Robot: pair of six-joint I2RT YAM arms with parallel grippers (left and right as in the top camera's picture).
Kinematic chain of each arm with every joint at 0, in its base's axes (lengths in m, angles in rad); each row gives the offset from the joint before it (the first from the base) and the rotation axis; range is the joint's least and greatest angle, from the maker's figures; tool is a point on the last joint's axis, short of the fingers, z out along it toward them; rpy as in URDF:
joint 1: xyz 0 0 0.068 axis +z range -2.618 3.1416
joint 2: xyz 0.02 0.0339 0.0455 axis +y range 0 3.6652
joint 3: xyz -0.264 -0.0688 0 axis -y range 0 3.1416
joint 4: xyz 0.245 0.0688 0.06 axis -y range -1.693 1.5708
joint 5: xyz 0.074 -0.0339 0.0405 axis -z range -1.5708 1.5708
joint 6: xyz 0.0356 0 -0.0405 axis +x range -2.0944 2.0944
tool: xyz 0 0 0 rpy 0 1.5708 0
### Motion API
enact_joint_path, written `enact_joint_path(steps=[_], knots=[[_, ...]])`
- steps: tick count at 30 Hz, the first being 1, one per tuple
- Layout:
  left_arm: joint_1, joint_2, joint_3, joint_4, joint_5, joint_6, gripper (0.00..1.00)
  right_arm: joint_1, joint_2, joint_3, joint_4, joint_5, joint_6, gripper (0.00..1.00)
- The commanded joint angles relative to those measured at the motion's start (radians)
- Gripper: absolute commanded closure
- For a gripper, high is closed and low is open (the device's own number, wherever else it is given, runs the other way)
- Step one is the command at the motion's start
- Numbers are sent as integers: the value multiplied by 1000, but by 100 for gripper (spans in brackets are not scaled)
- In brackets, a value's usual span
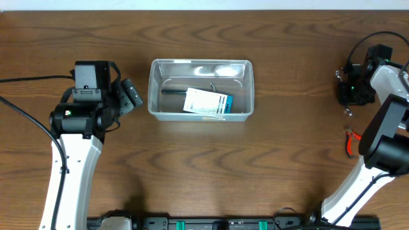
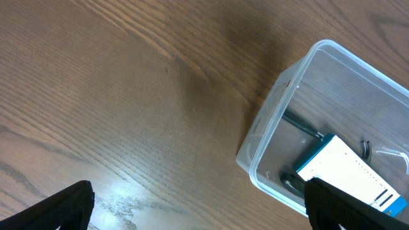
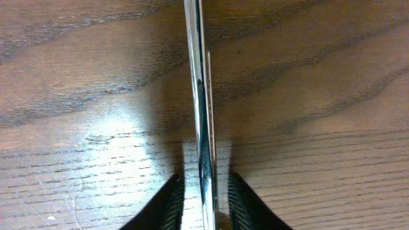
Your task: Pack container
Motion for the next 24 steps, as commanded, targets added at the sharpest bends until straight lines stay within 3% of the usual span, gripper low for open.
enact_joint_path(steps=[1,13,24], knots=[[4,7,11,-2,-12,2,2,-6,1,-10,-3,-31,3,81],[4,7,11,-2,-12,2,2,35,0,119,-87,-56,37,99],[4,7,11,-2,-12,2,2,151,0,507,-273,-134,37,98]])
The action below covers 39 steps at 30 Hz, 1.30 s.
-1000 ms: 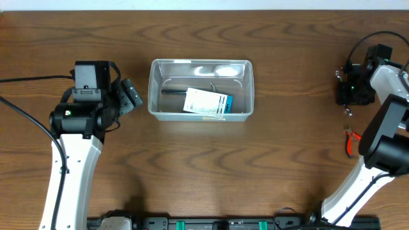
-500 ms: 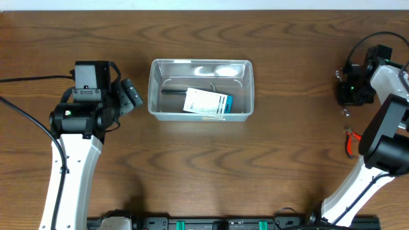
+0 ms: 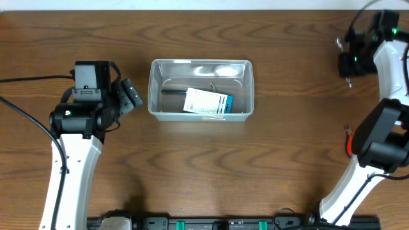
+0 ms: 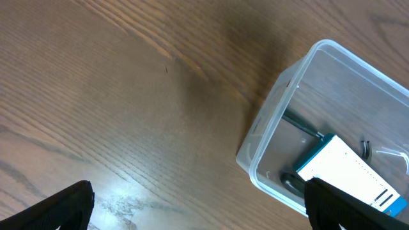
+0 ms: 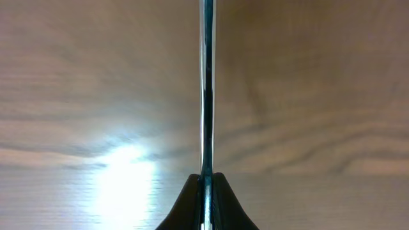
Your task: Pack container
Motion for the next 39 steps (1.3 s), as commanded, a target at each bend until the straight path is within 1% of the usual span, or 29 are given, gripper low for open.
enact_joint_path(steps=[1,4,9,13,17,21,25,28,35,39], knots=[[4,7,11,-2,-12,2,2,63,-2,139,-37,-79,11,98],[4,7,11,-2,-12,2,2,127,-2,253,-79,-136,10,98],[4,7,11,-2,-12,2,2,265,-2,402,-158,-146,-3,97],[4,7,11,-2,-12,2,2,394,-2,468,-211,-146,-48,97],[4,7,11,-2,-12,2,2,536,-2,476,-254,-145,-127,97],[4,7,11,-2,-12,2,2,666,-2,456,-286,-95,-210,97],[4,7,11,-2,-12,2,2,772,-2,425,-303,-13,-249,97],[4,7,11,-2,-12,2,2,820,-2,392,-301,5,-266,97],[4,7,11,-2,-12,2,2,853,-2,232,-256,5,-282,94],[4,7,11,-2,-12,2,2,845,-2,103,-185,5,-282,94]])
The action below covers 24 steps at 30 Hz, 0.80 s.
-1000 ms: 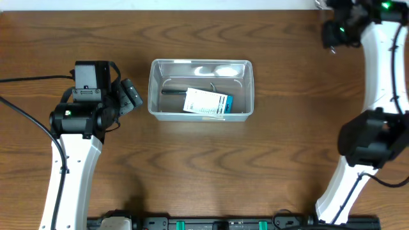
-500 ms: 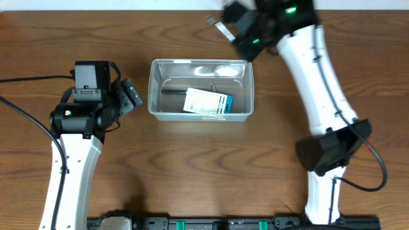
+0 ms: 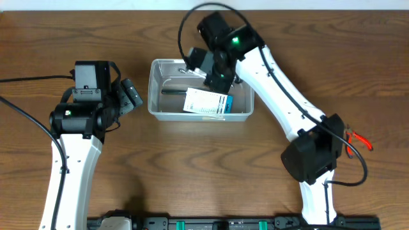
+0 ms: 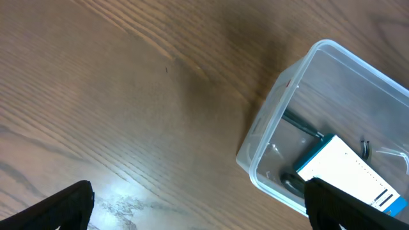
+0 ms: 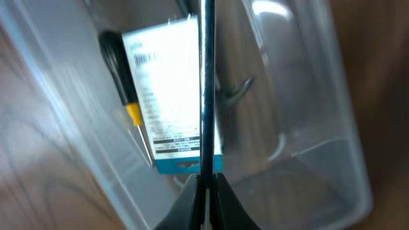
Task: Pack container
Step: 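Carry the wrench into the container and open the right gripper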
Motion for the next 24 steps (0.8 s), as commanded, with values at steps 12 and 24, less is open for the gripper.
enact_joint_path(steps=[12,24], knots=[[4,7,11,-2,-12,2,2,-8,-3,-242,233,7,27,53],[4,7,11,-2,-12,2,2,-66,-66,-121,105,239,325,1]])
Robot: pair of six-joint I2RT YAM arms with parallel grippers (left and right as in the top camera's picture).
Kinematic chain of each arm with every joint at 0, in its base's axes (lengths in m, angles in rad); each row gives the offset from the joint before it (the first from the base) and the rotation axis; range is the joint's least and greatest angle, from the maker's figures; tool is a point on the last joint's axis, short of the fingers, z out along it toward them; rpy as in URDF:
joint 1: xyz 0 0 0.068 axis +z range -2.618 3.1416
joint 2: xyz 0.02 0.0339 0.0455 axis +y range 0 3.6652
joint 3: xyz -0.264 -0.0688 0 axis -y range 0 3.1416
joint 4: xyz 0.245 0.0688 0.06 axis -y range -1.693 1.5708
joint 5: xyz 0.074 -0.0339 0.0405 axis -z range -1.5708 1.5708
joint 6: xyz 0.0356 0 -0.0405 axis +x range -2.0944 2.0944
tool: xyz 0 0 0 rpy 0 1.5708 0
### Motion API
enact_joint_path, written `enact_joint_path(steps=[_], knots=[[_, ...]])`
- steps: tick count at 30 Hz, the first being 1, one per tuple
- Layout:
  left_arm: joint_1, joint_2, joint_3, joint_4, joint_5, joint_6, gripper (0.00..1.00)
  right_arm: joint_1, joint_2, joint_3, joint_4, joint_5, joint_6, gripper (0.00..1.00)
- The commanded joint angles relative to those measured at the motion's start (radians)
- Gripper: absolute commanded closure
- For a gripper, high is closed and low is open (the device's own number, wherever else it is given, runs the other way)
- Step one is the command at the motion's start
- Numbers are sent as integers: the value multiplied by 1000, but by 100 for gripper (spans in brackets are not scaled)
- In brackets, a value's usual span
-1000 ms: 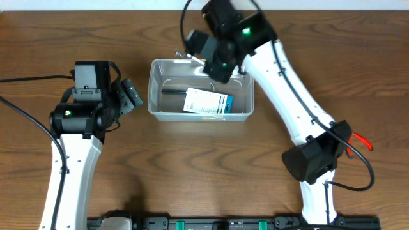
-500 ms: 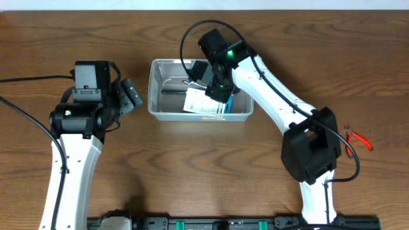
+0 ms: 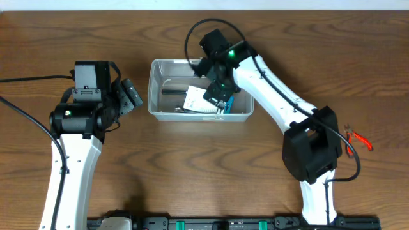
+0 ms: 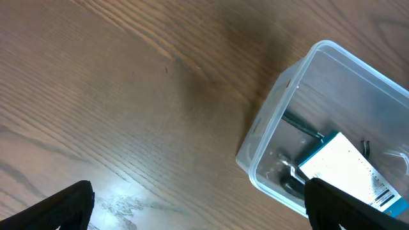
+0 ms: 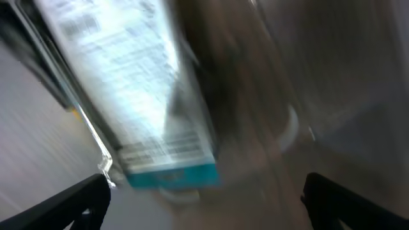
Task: Pack container
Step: 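Carry the wrench into the container and open the right gripper, then move the right gripper over the red-handled pliers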
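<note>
A clear plastic container [image 3: 151, 89] stands at the table's back centre; the left wrist view shows its corner [image 4: 268, 128]. Inside lie a white and teal box [image 3: 195, 101] [image 4: 345, 169] [image 5: 128, 83], a black-handled tool [image 3: 172, 91] and a thin silvery piece [image 3: 184, 110] at the front left. My right gripper [image 3: 217, 94] [image 5: 208, 204] hangs open low inside the container over the box, nothing between its fingers; that view is blurred. My left gripper [image 3: 131, 94] [image 4: 198, 204] stands open just left of the container, holding nothing.
Red-handled pliers [image 3: 354, 137] lie on the table at the far right, beside the right arm's base. The right arm stretches diagonally from the front right across to the container. Black cables trail at the far left.
My right gripper was shut on a thin metal strip above the container. It is now open and lower in the container, and the strip is out of its jaws. The box has shifted slightly.
My right gripper was shut on a thin metal strip down at the table's far right edge. It then held the strip up at the back right corner, later over the container. Now it is open inside the container. The left arm stayed still throughout.
</note>
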Motion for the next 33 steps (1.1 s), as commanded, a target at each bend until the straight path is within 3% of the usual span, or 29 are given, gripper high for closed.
enact_joint_path(steps=[1,11,23,29,33], knots=[[4,7,11,-2,-12,2,2,-68,-85,101,-74,104,165,1],[4,7,11,-2,-12,2,2,-393,-332,173,-318,-6,306,1],[4,7,11,-2,-12,2,2,-636,-370,132,-550,-16,293,1],[4,7,11,-2,-12,2,2,-699,-514,-66,-535,-26,294,1],[4,7,11,-2,-12,2,2,-770,-653,-280,-425,-27,300,1]])
